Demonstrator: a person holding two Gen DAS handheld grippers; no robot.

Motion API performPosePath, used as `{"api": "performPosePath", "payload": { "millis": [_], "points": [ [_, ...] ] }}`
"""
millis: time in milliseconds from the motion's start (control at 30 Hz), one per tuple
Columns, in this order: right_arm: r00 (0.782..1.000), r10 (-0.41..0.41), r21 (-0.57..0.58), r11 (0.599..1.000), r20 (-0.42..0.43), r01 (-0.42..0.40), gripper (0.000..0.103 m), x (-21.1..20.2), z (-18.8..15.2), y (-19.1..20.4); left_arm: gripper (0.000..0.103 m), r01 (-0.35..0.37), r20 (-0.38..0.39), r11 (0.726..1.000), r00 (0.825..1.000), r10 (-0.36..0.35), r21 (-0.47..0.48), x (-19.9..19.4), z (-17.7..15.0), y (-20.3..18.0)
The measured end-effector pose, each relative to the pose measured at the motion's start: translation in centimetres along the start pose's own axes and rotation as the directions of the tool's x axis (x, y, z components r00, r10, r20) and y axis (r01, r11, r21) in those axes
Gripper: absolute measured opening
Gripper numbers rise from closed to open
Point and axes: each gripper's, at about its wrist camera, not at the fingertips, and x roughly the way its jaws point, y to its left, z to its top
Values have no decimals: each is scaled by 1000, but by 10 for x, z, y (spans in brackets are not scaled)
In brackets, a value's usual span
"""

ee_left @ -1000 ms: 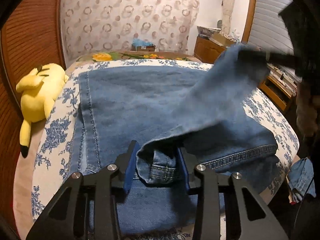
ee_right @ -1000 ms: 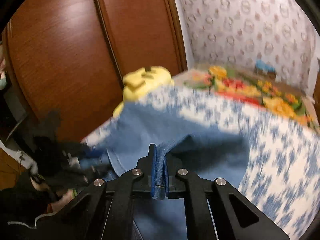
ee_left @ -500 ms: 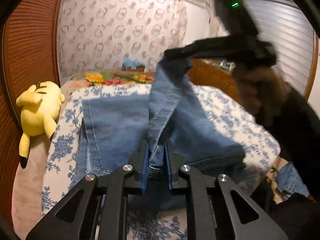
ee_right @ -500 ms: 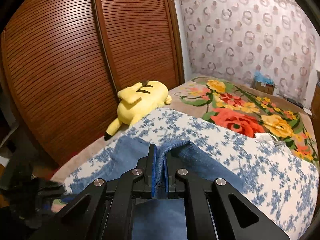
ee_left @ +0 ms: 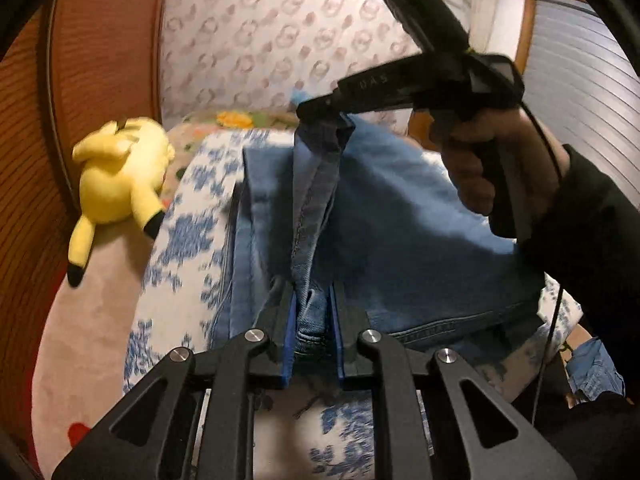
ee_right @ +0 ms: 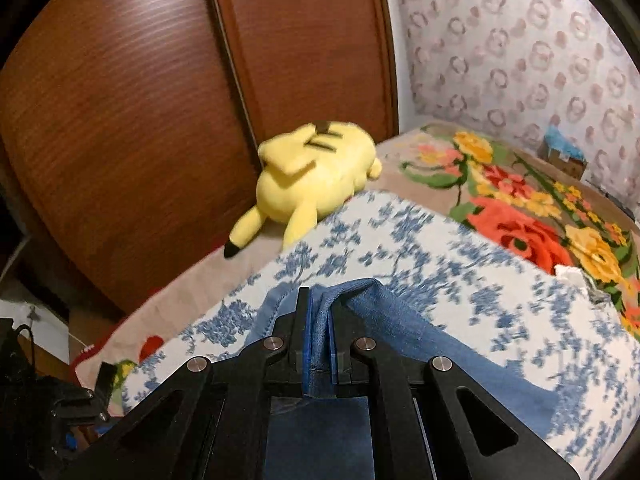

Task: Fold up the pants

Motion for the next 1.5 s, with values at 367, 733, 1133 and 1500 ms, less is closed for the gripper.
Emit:
{"api": "performPosePath", "payload": {
  "millis": [367,733,1133,1500],
  "points": [
    [998,-1,-55,998,66,5,55,-24,3,22,48,-46,-21,999,999,45,-16,7,-4,7],
    [987,-129,2,992,93,130,56,-82,-70,-12,84,-56,3,998,998,56,-6,5,2,7],
    [972,-234,159,960,12,229,56,-142,-191,-27,84,-40,23,998,999,39,38,6,8,-30],
    [974,-225,215,950,-38,228,56,-144,-220,-6,84,-67,-7,995,998,68,76,21,0,-43]
  ]
}}
